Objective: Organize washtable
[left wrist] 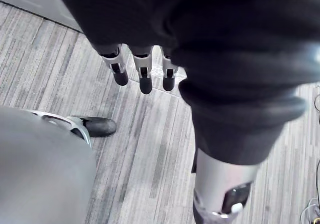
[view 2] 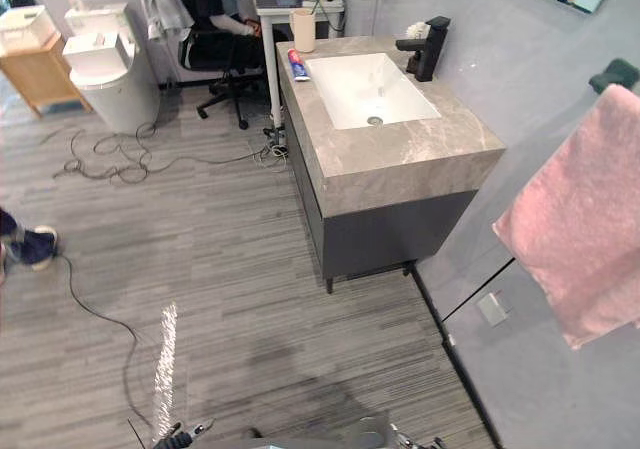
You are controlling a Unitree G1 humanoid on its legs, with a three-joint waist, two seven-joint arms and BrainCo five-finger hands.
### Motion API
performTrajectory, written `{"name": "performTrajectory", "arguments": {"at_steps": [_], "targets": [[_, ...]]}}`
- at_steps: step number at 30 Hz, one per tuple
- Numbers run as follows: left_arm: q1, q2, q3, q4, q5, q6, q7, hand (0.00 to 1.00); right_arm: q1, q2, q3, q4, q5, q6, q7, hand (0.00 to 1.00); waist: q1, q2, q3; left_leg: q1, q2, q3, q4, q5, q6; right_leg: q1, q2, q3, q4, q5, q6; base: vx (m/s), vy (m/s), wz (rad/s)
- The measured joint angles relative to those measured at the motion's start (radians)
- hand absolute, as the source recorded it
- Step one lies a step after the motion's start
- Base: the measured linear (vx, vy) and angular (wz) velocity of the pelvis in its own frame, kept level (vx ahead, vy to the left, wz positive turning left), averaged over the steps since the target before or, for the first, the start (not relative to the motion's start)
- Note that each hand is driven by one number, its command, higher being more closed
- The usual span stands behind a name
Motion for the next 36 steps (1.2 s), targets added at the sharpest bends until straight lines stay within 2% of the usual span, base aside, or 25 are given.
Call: {"name": "performTrajectory", "arguments": {"at_steps": [4,7,9,16,19,20,23,25,26,27,28,29,30,31,32,34,35,36], "targets": [[-0.021,-0.017,-0.002,0.018,-0.025,-0.002,0.017,0.00,-0.006,-0.008,0.019,0.002,-0.048,-0.003,-0.018,0.00,0.000,0.014,-0.011,-0.008,0.001,-0.019,0.000,0.002,-0.002,0.038,0.006,-0.018,-0.048,0.027,0.023,0.10,-0.029,0.13],[-0.031,-0.013,-0.014,0.019,-0.040,-0.009,0.015,0.00,-0.026,-0.012,0.047,0.026,-0.052,-0.002,-0.024,0.00,0.000,-0.009,-0.012,-0.019,0.001,-0.021,0.000,0.003,-0.002,0.037,0.010,-0.017,-0.052,0.028,0.022,0.08,0.001,0.12],[-0.031,-0.010,-0.020,0.019,-0.040,-0.009,0.015,0.00,-0.029,-0.012,0.056,0.034,-0.053,-0.003,-0.024,0.00,0.000,-0.015,-0.017,-0.016,0.001,-0.018,0.000,0.003,-0.003,0.043,0.011,-0.012,-0.052,0.028,0.018,0.05,-0.001,0.07],[-0.031,-0.010,-0.022,0.019,-0.027,-0.008,0.016,0.00,-0.031,-0.013,0.056,0.049,-0.053,-0.006,-0.023,0.00,0.001,-0.013,-0.015,-0.014,0.001,-0.017,-0.001,0.008,-0.005,0.043,0.014,0.006,-0.049,0.024,0.011,-0.03,0.000,0.01],[-0.035,-0.013,-0.011,0.017,-0.020,-0.016,0.017,0.00,-0.026,-0.006,0.051,0.060,-0.021,-0.005,-0.023,0.00,0.018,-0.017,-0.014,-0.016,-0.005,-0.023,-0.001,0.011,-0.001,0.035,0.008,0.005,-0.046,0.013,0.008,-0.12,0.013,0.07],[-0.040,-0.019,-0.002,0.016,-0.019,-0.020,0.019,0.00,-0.021,-0.004,0.043,0.059,0.001,-0.005,-0.023,0.00,0.029,-0.019,-0.014,-0.018,-0.012,-0.027,-0.001,0.010,0.000,0.035,0.000,0.002,-0.043,0.007,0.018,-0.06,0.016,0.15],[-0.040,-0.019,0.001,0.013,-0.020,-0.021,0.026,0.00,-0.019,0.001,0.034,0.056,0.023,-0.004,-0.024,0.00,0.028,-0.030,-0.010,-0.032,-0.037,-0.039,-0.001,0.006,0.008,0.035,-0.026,-0.019,-0.036,-0.007,0.039,-0.03,0.054,0.31],[-0.039,-0.018,0.030,0.006,-0.020,-0.021,0.031,0.00,-0.021,0.012,0.022,0.041,0.026,0.001,-0.027,0.00,0.039,-0.051,-0.010,-0.033,-0.080,-0.036,0.005,-0.011,0.030,0.036,-0.072,-0.023,-0.026,-0.022,0.062,0.04,0.175,0.21],[-0.039,-0.016,0.040,-0.001,-0.021,-0.021,0.036,0.00,-0.005,0.022,0.013,0.026,0.023,0.002,-0.027,0.00,0.055,-0.072,-0.016,-0.032,-0.122,-0.026,0.008,-0.026,0.052,0.040,-0.119,-0.033,-0.014,-0.019,0.087,0.10,0.204,0.20],[-0.038,-0.021,0.040,-0.005,-0.021,-0.021,0.037,0.00,0.006,0.027,0.005,0.019,0.023,0.001,-0.028,0.00,0.056,-0.075,-0.015,-0.028,-0.143,-0.025,0.010,-0.035,0.069,0.040,-0.147,-0.045,0.049,-0.008,0.110,0.13,0.203,0.47],[-0.040,-0.028,0.043,-0.007,-0.021,-0.020,0.038,0.00,0.004,0.029,-0.002,-0.005,0.023,-0.001,-0.027,0.00,0.048,-0.050,0.005,-0.014,-0.149,-0.059,0.023,-0.060,0.100,-0.027,-0.157,-0.037,0.243,0.024,0.061,0.11,0.146,0.57],[-0.038,-0.035,0.049,-0.009,-0.021,-0.020,0.038,0.00,0.007,0.029,0.000,-0.019,0.021,0.000,-0.026,0.00,0.046,-0.045,0.012,-0.008,-0.141,-0.076,0.032,-0.069,0.109,-0.066,-0.150,-0.021,0.338,0.068,0.003,0.19,0.201,0.70],[-0.039,-0.045,0.066,-0.014,-0.021,-0.017,0.036,0.00,0.015,0.025,0.001,-0.030,0.012,-0.002,-0.021,0.00,0.049,-0.006,0.028,0.020,-0.108,-0.101,0.048,-0.089,0.123,-0.142,-0.121,0.028,0.486,0.120,-0.044,0.21,0.145,0.58],[-0.048,-0.045,0.071,-0.020,-0.020,-0.015,0.036,0.00,0.020,0.022,0.011,-0.040,0.003,0.001,-0.017,0.00,0.055,-0.006,0.028,0.023,-0.082,-0.122,0.068,-0.120,0.138,-0.187,-0.062,0.042,0.534,0.029,-0.034,0.23,0.131,0.52],[-0.048,-0.046,0.070,-0.021,-0.020,-0.014,0.035,0.00,0.024,0.022,0.018,-0.048,0.002,0.000,-0.018,0.00,0.055,-0.005,0.028,0.024,-0.071,-0.134,0.076,-0.129,0.138,-0.208,-0.035,0.035,0.531,0.001,-0.034,0.21,0.082,0.43],[-0.059,-0.048,0.070,-0.013,-0.003,-0.008,0.030,0.00,0.044,0.030,0.017,-0.071,-0.005,-0.005,-0.020,0.00,0.053,-0.003,0.029,0.044,-0.059,-0.160,0.088,-0.162,0.151,-0.278,0.034,-0.028,0.429,-0.023,-0.024,0.26,0.094,0.32],[-0.059,-0.048,0.069,-0.012,0.002,-0.007,0.028,0.00,0.046,0.030,0.017,-0.077,-0.005,-0.005,-0.020,0.00,0.049,0.000,0.031,0.049,-0.062,-0.163,0.094,-0.176,0.150,-0.286,0.044,-0.040,0.374,-0.021,-0.022,0.28,0.055,0.20],[-0.060,-0.051,0.069,-0.012,0.014,-0.007,0.021,0.00,0.052,0.029,0.016,-0.087,-0.008,-0.003,-0.020,0.00,0.048,0.004,0.032,0.060,-0.072,-0.165,0.110,-0.205,0.151,-0.297,0.056,-0.069,0.253,-0.007,-0.025,0.24,0.027,0.15]]}}
